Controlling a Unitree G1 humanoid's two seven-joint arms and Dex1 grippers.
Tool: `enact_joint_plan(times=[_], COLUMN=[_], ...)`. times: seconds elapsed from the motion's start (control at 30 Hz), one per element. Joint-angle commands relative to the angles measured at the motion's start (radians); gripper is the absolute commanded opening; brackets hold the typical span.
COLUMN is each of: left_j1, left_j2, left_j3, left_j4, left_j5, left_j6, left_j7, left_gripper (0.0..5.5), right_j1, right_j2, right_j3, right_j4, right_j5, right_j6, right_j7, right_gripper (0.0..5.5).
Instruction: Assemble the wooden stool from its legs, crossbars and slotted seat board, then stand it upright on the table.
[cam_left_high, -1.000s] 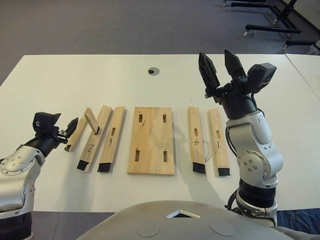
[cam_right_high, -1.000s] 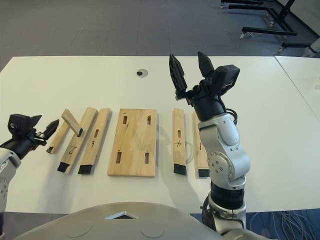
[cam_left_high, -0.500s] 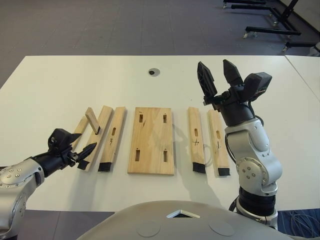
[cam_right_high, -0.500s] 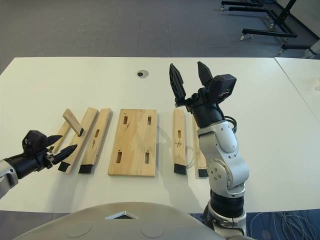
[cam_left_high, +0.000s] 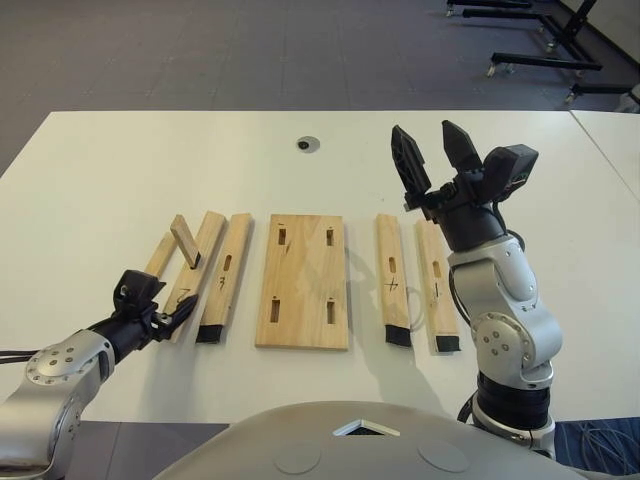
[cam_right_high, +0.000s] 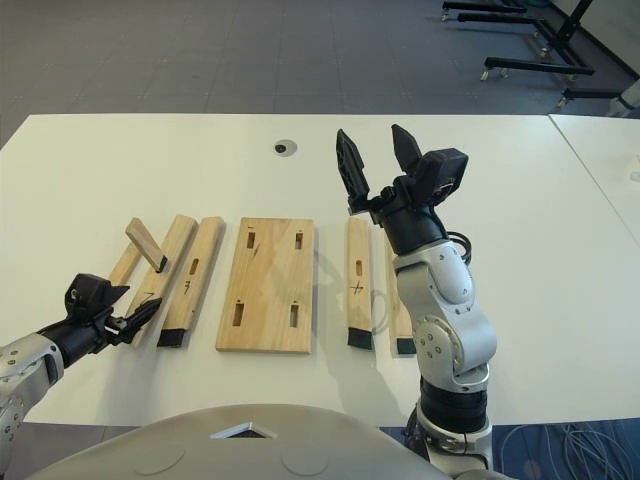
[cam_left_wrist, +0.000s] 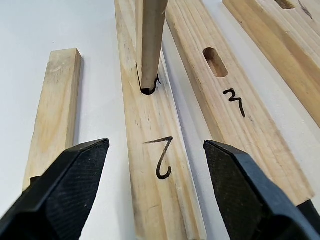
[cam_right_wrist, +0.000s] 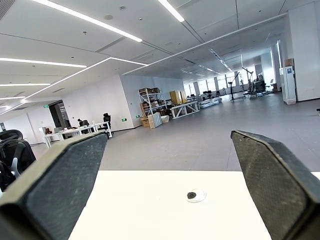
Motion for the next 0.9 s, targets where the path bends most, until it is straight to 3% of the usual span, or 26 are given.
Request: enact_joint_plan(times=[0.03, 0.23, 0.53, 0.9], left_j1=[-0.005, 0.018, 0.047, -0.027], left_j2=[-0.008, -0.075, -0.209, -0.252], left_j3=[-0.026, -0.06, -0.071, -0.039], left_j4=[-0.003, 0.027, 0.069, 0.097], left_j5=[0.021, 0.055, 0.106, 0.08], left_j6=[0.031, 0.031, -0.025, -0.098], left_j7=[0.025, 0.092, 0.201, 0.205], left_gripper=[3.48, 3.48, 2.05, 2.03], right_j1=[-0.026, -0.067, -0.116, -0.119], right_j2=[-0.007, -0.028, -0.074, -0.065], right_j3=[-0.003, -0.015, -0.039, -0.042], right_j4=[-0.001, 0.017, 0.038, 0.058], right_j5=[0.006, 0.026, 0.059, 0.049], right_j6=[0.02, 0.05, 0.094, 0.08], right_j7=[0.001, 0.025, 0.059, 0.067], right_gripper=[4.51, 4.51, 4.51, 4.51])
